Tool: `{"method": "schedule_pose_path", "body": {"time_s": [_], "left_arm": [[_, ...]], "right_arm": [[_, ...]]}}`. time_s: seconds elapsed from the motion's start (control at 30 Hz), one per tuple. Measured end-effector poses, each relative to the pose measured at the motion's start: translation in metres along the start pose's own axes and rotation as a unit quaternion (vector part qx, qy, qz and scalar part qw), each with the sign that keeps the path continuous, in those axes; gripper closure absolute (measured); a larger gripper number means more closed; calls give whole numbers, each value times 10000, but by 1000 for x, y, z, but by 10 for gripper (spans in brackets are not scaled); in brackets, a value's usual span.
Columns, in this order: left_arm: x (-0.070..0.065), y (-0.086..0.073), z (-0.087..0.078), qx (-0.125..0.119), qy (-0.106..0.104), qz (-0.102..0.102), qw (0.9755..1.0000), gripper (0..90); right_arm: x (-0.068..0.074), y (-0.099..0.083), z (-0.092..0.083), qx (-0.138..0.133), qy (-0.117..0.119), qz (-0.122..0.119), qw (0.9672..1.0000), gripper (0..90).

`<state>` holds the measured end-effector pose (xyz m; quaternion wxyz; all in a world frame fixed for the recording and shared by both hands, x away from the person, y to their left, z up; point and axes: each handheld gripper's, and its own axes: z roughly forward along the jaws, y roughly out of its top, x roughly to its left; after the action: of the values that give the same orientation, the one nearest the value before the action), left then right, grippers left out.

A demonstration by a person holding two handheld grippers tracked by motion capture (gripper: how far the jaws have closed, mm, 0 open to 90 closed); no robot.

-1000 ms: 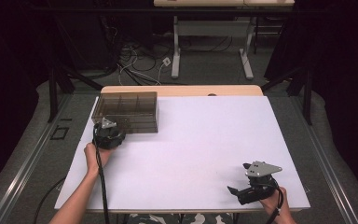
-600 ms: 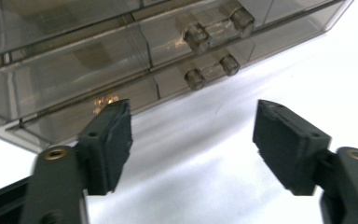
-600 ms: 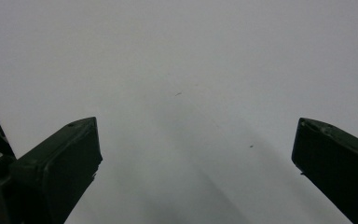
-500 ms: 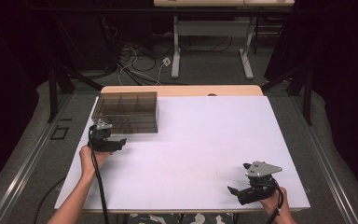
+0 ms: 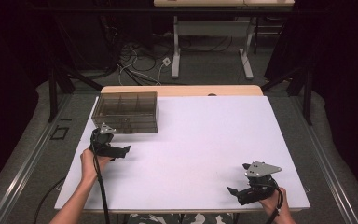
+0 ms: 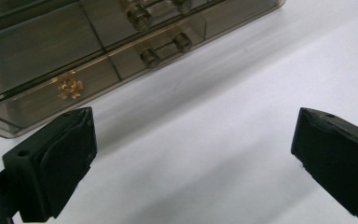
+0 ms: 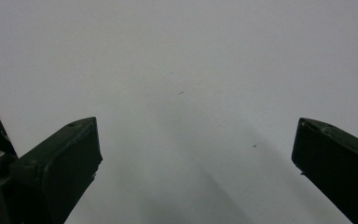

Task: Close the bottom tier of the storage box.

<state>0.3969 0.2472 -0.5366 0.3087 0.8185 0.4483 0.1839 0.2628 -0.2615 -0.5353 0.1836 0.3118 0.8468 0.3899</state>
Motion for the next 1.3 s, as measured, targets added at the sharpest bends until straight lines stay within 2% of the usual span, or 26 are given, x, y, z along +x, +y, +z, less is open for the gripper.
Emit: {"method": "schedule_pose_path", "body": {"time_s": [0.17,0.3,0.37,0.4,0.5,0.63,0.7,0.77,0.97,1.3], "left_arm": [[-6,-3,-6,-87,-67,35,9999,0],[-11,-5,-12,-14,-152,114,9998,0],[-14,-6,-14,-113,-196,113,9997,0],[-15,-6,-16,-40,-237,140,9996,0],[-22,-8,-20,-134,-256,160,9995,0],[-27,-11,-24,-96,-341,230,9991,0],[-31,-13,-25,-109,-358,228,9990,0],[-33,-14,-27,-100,-364,322,9988,0],[-38,-19,-33,-182,-420,308,9985,0],[-46,-26,-41,-257,-457,410,9978,0]], "right_arm": [[0,0,0,15,4,16,10000,4],[0,0,0,19,19,20,10000,4],[0,0,1,27,27,28,10000,3],[0,0,1,28,25,26,10000,3],[0,0,0,22,23,23,10000,3],[0,0,1,34,32,29,10000,3],[0,0,1,31,36,26,10000,3],[0,0,1,29,21,7,10000,3],[0,0,1,28,34,0,10000,3],[1,0,1,71,44,-15,10000,4]]}}
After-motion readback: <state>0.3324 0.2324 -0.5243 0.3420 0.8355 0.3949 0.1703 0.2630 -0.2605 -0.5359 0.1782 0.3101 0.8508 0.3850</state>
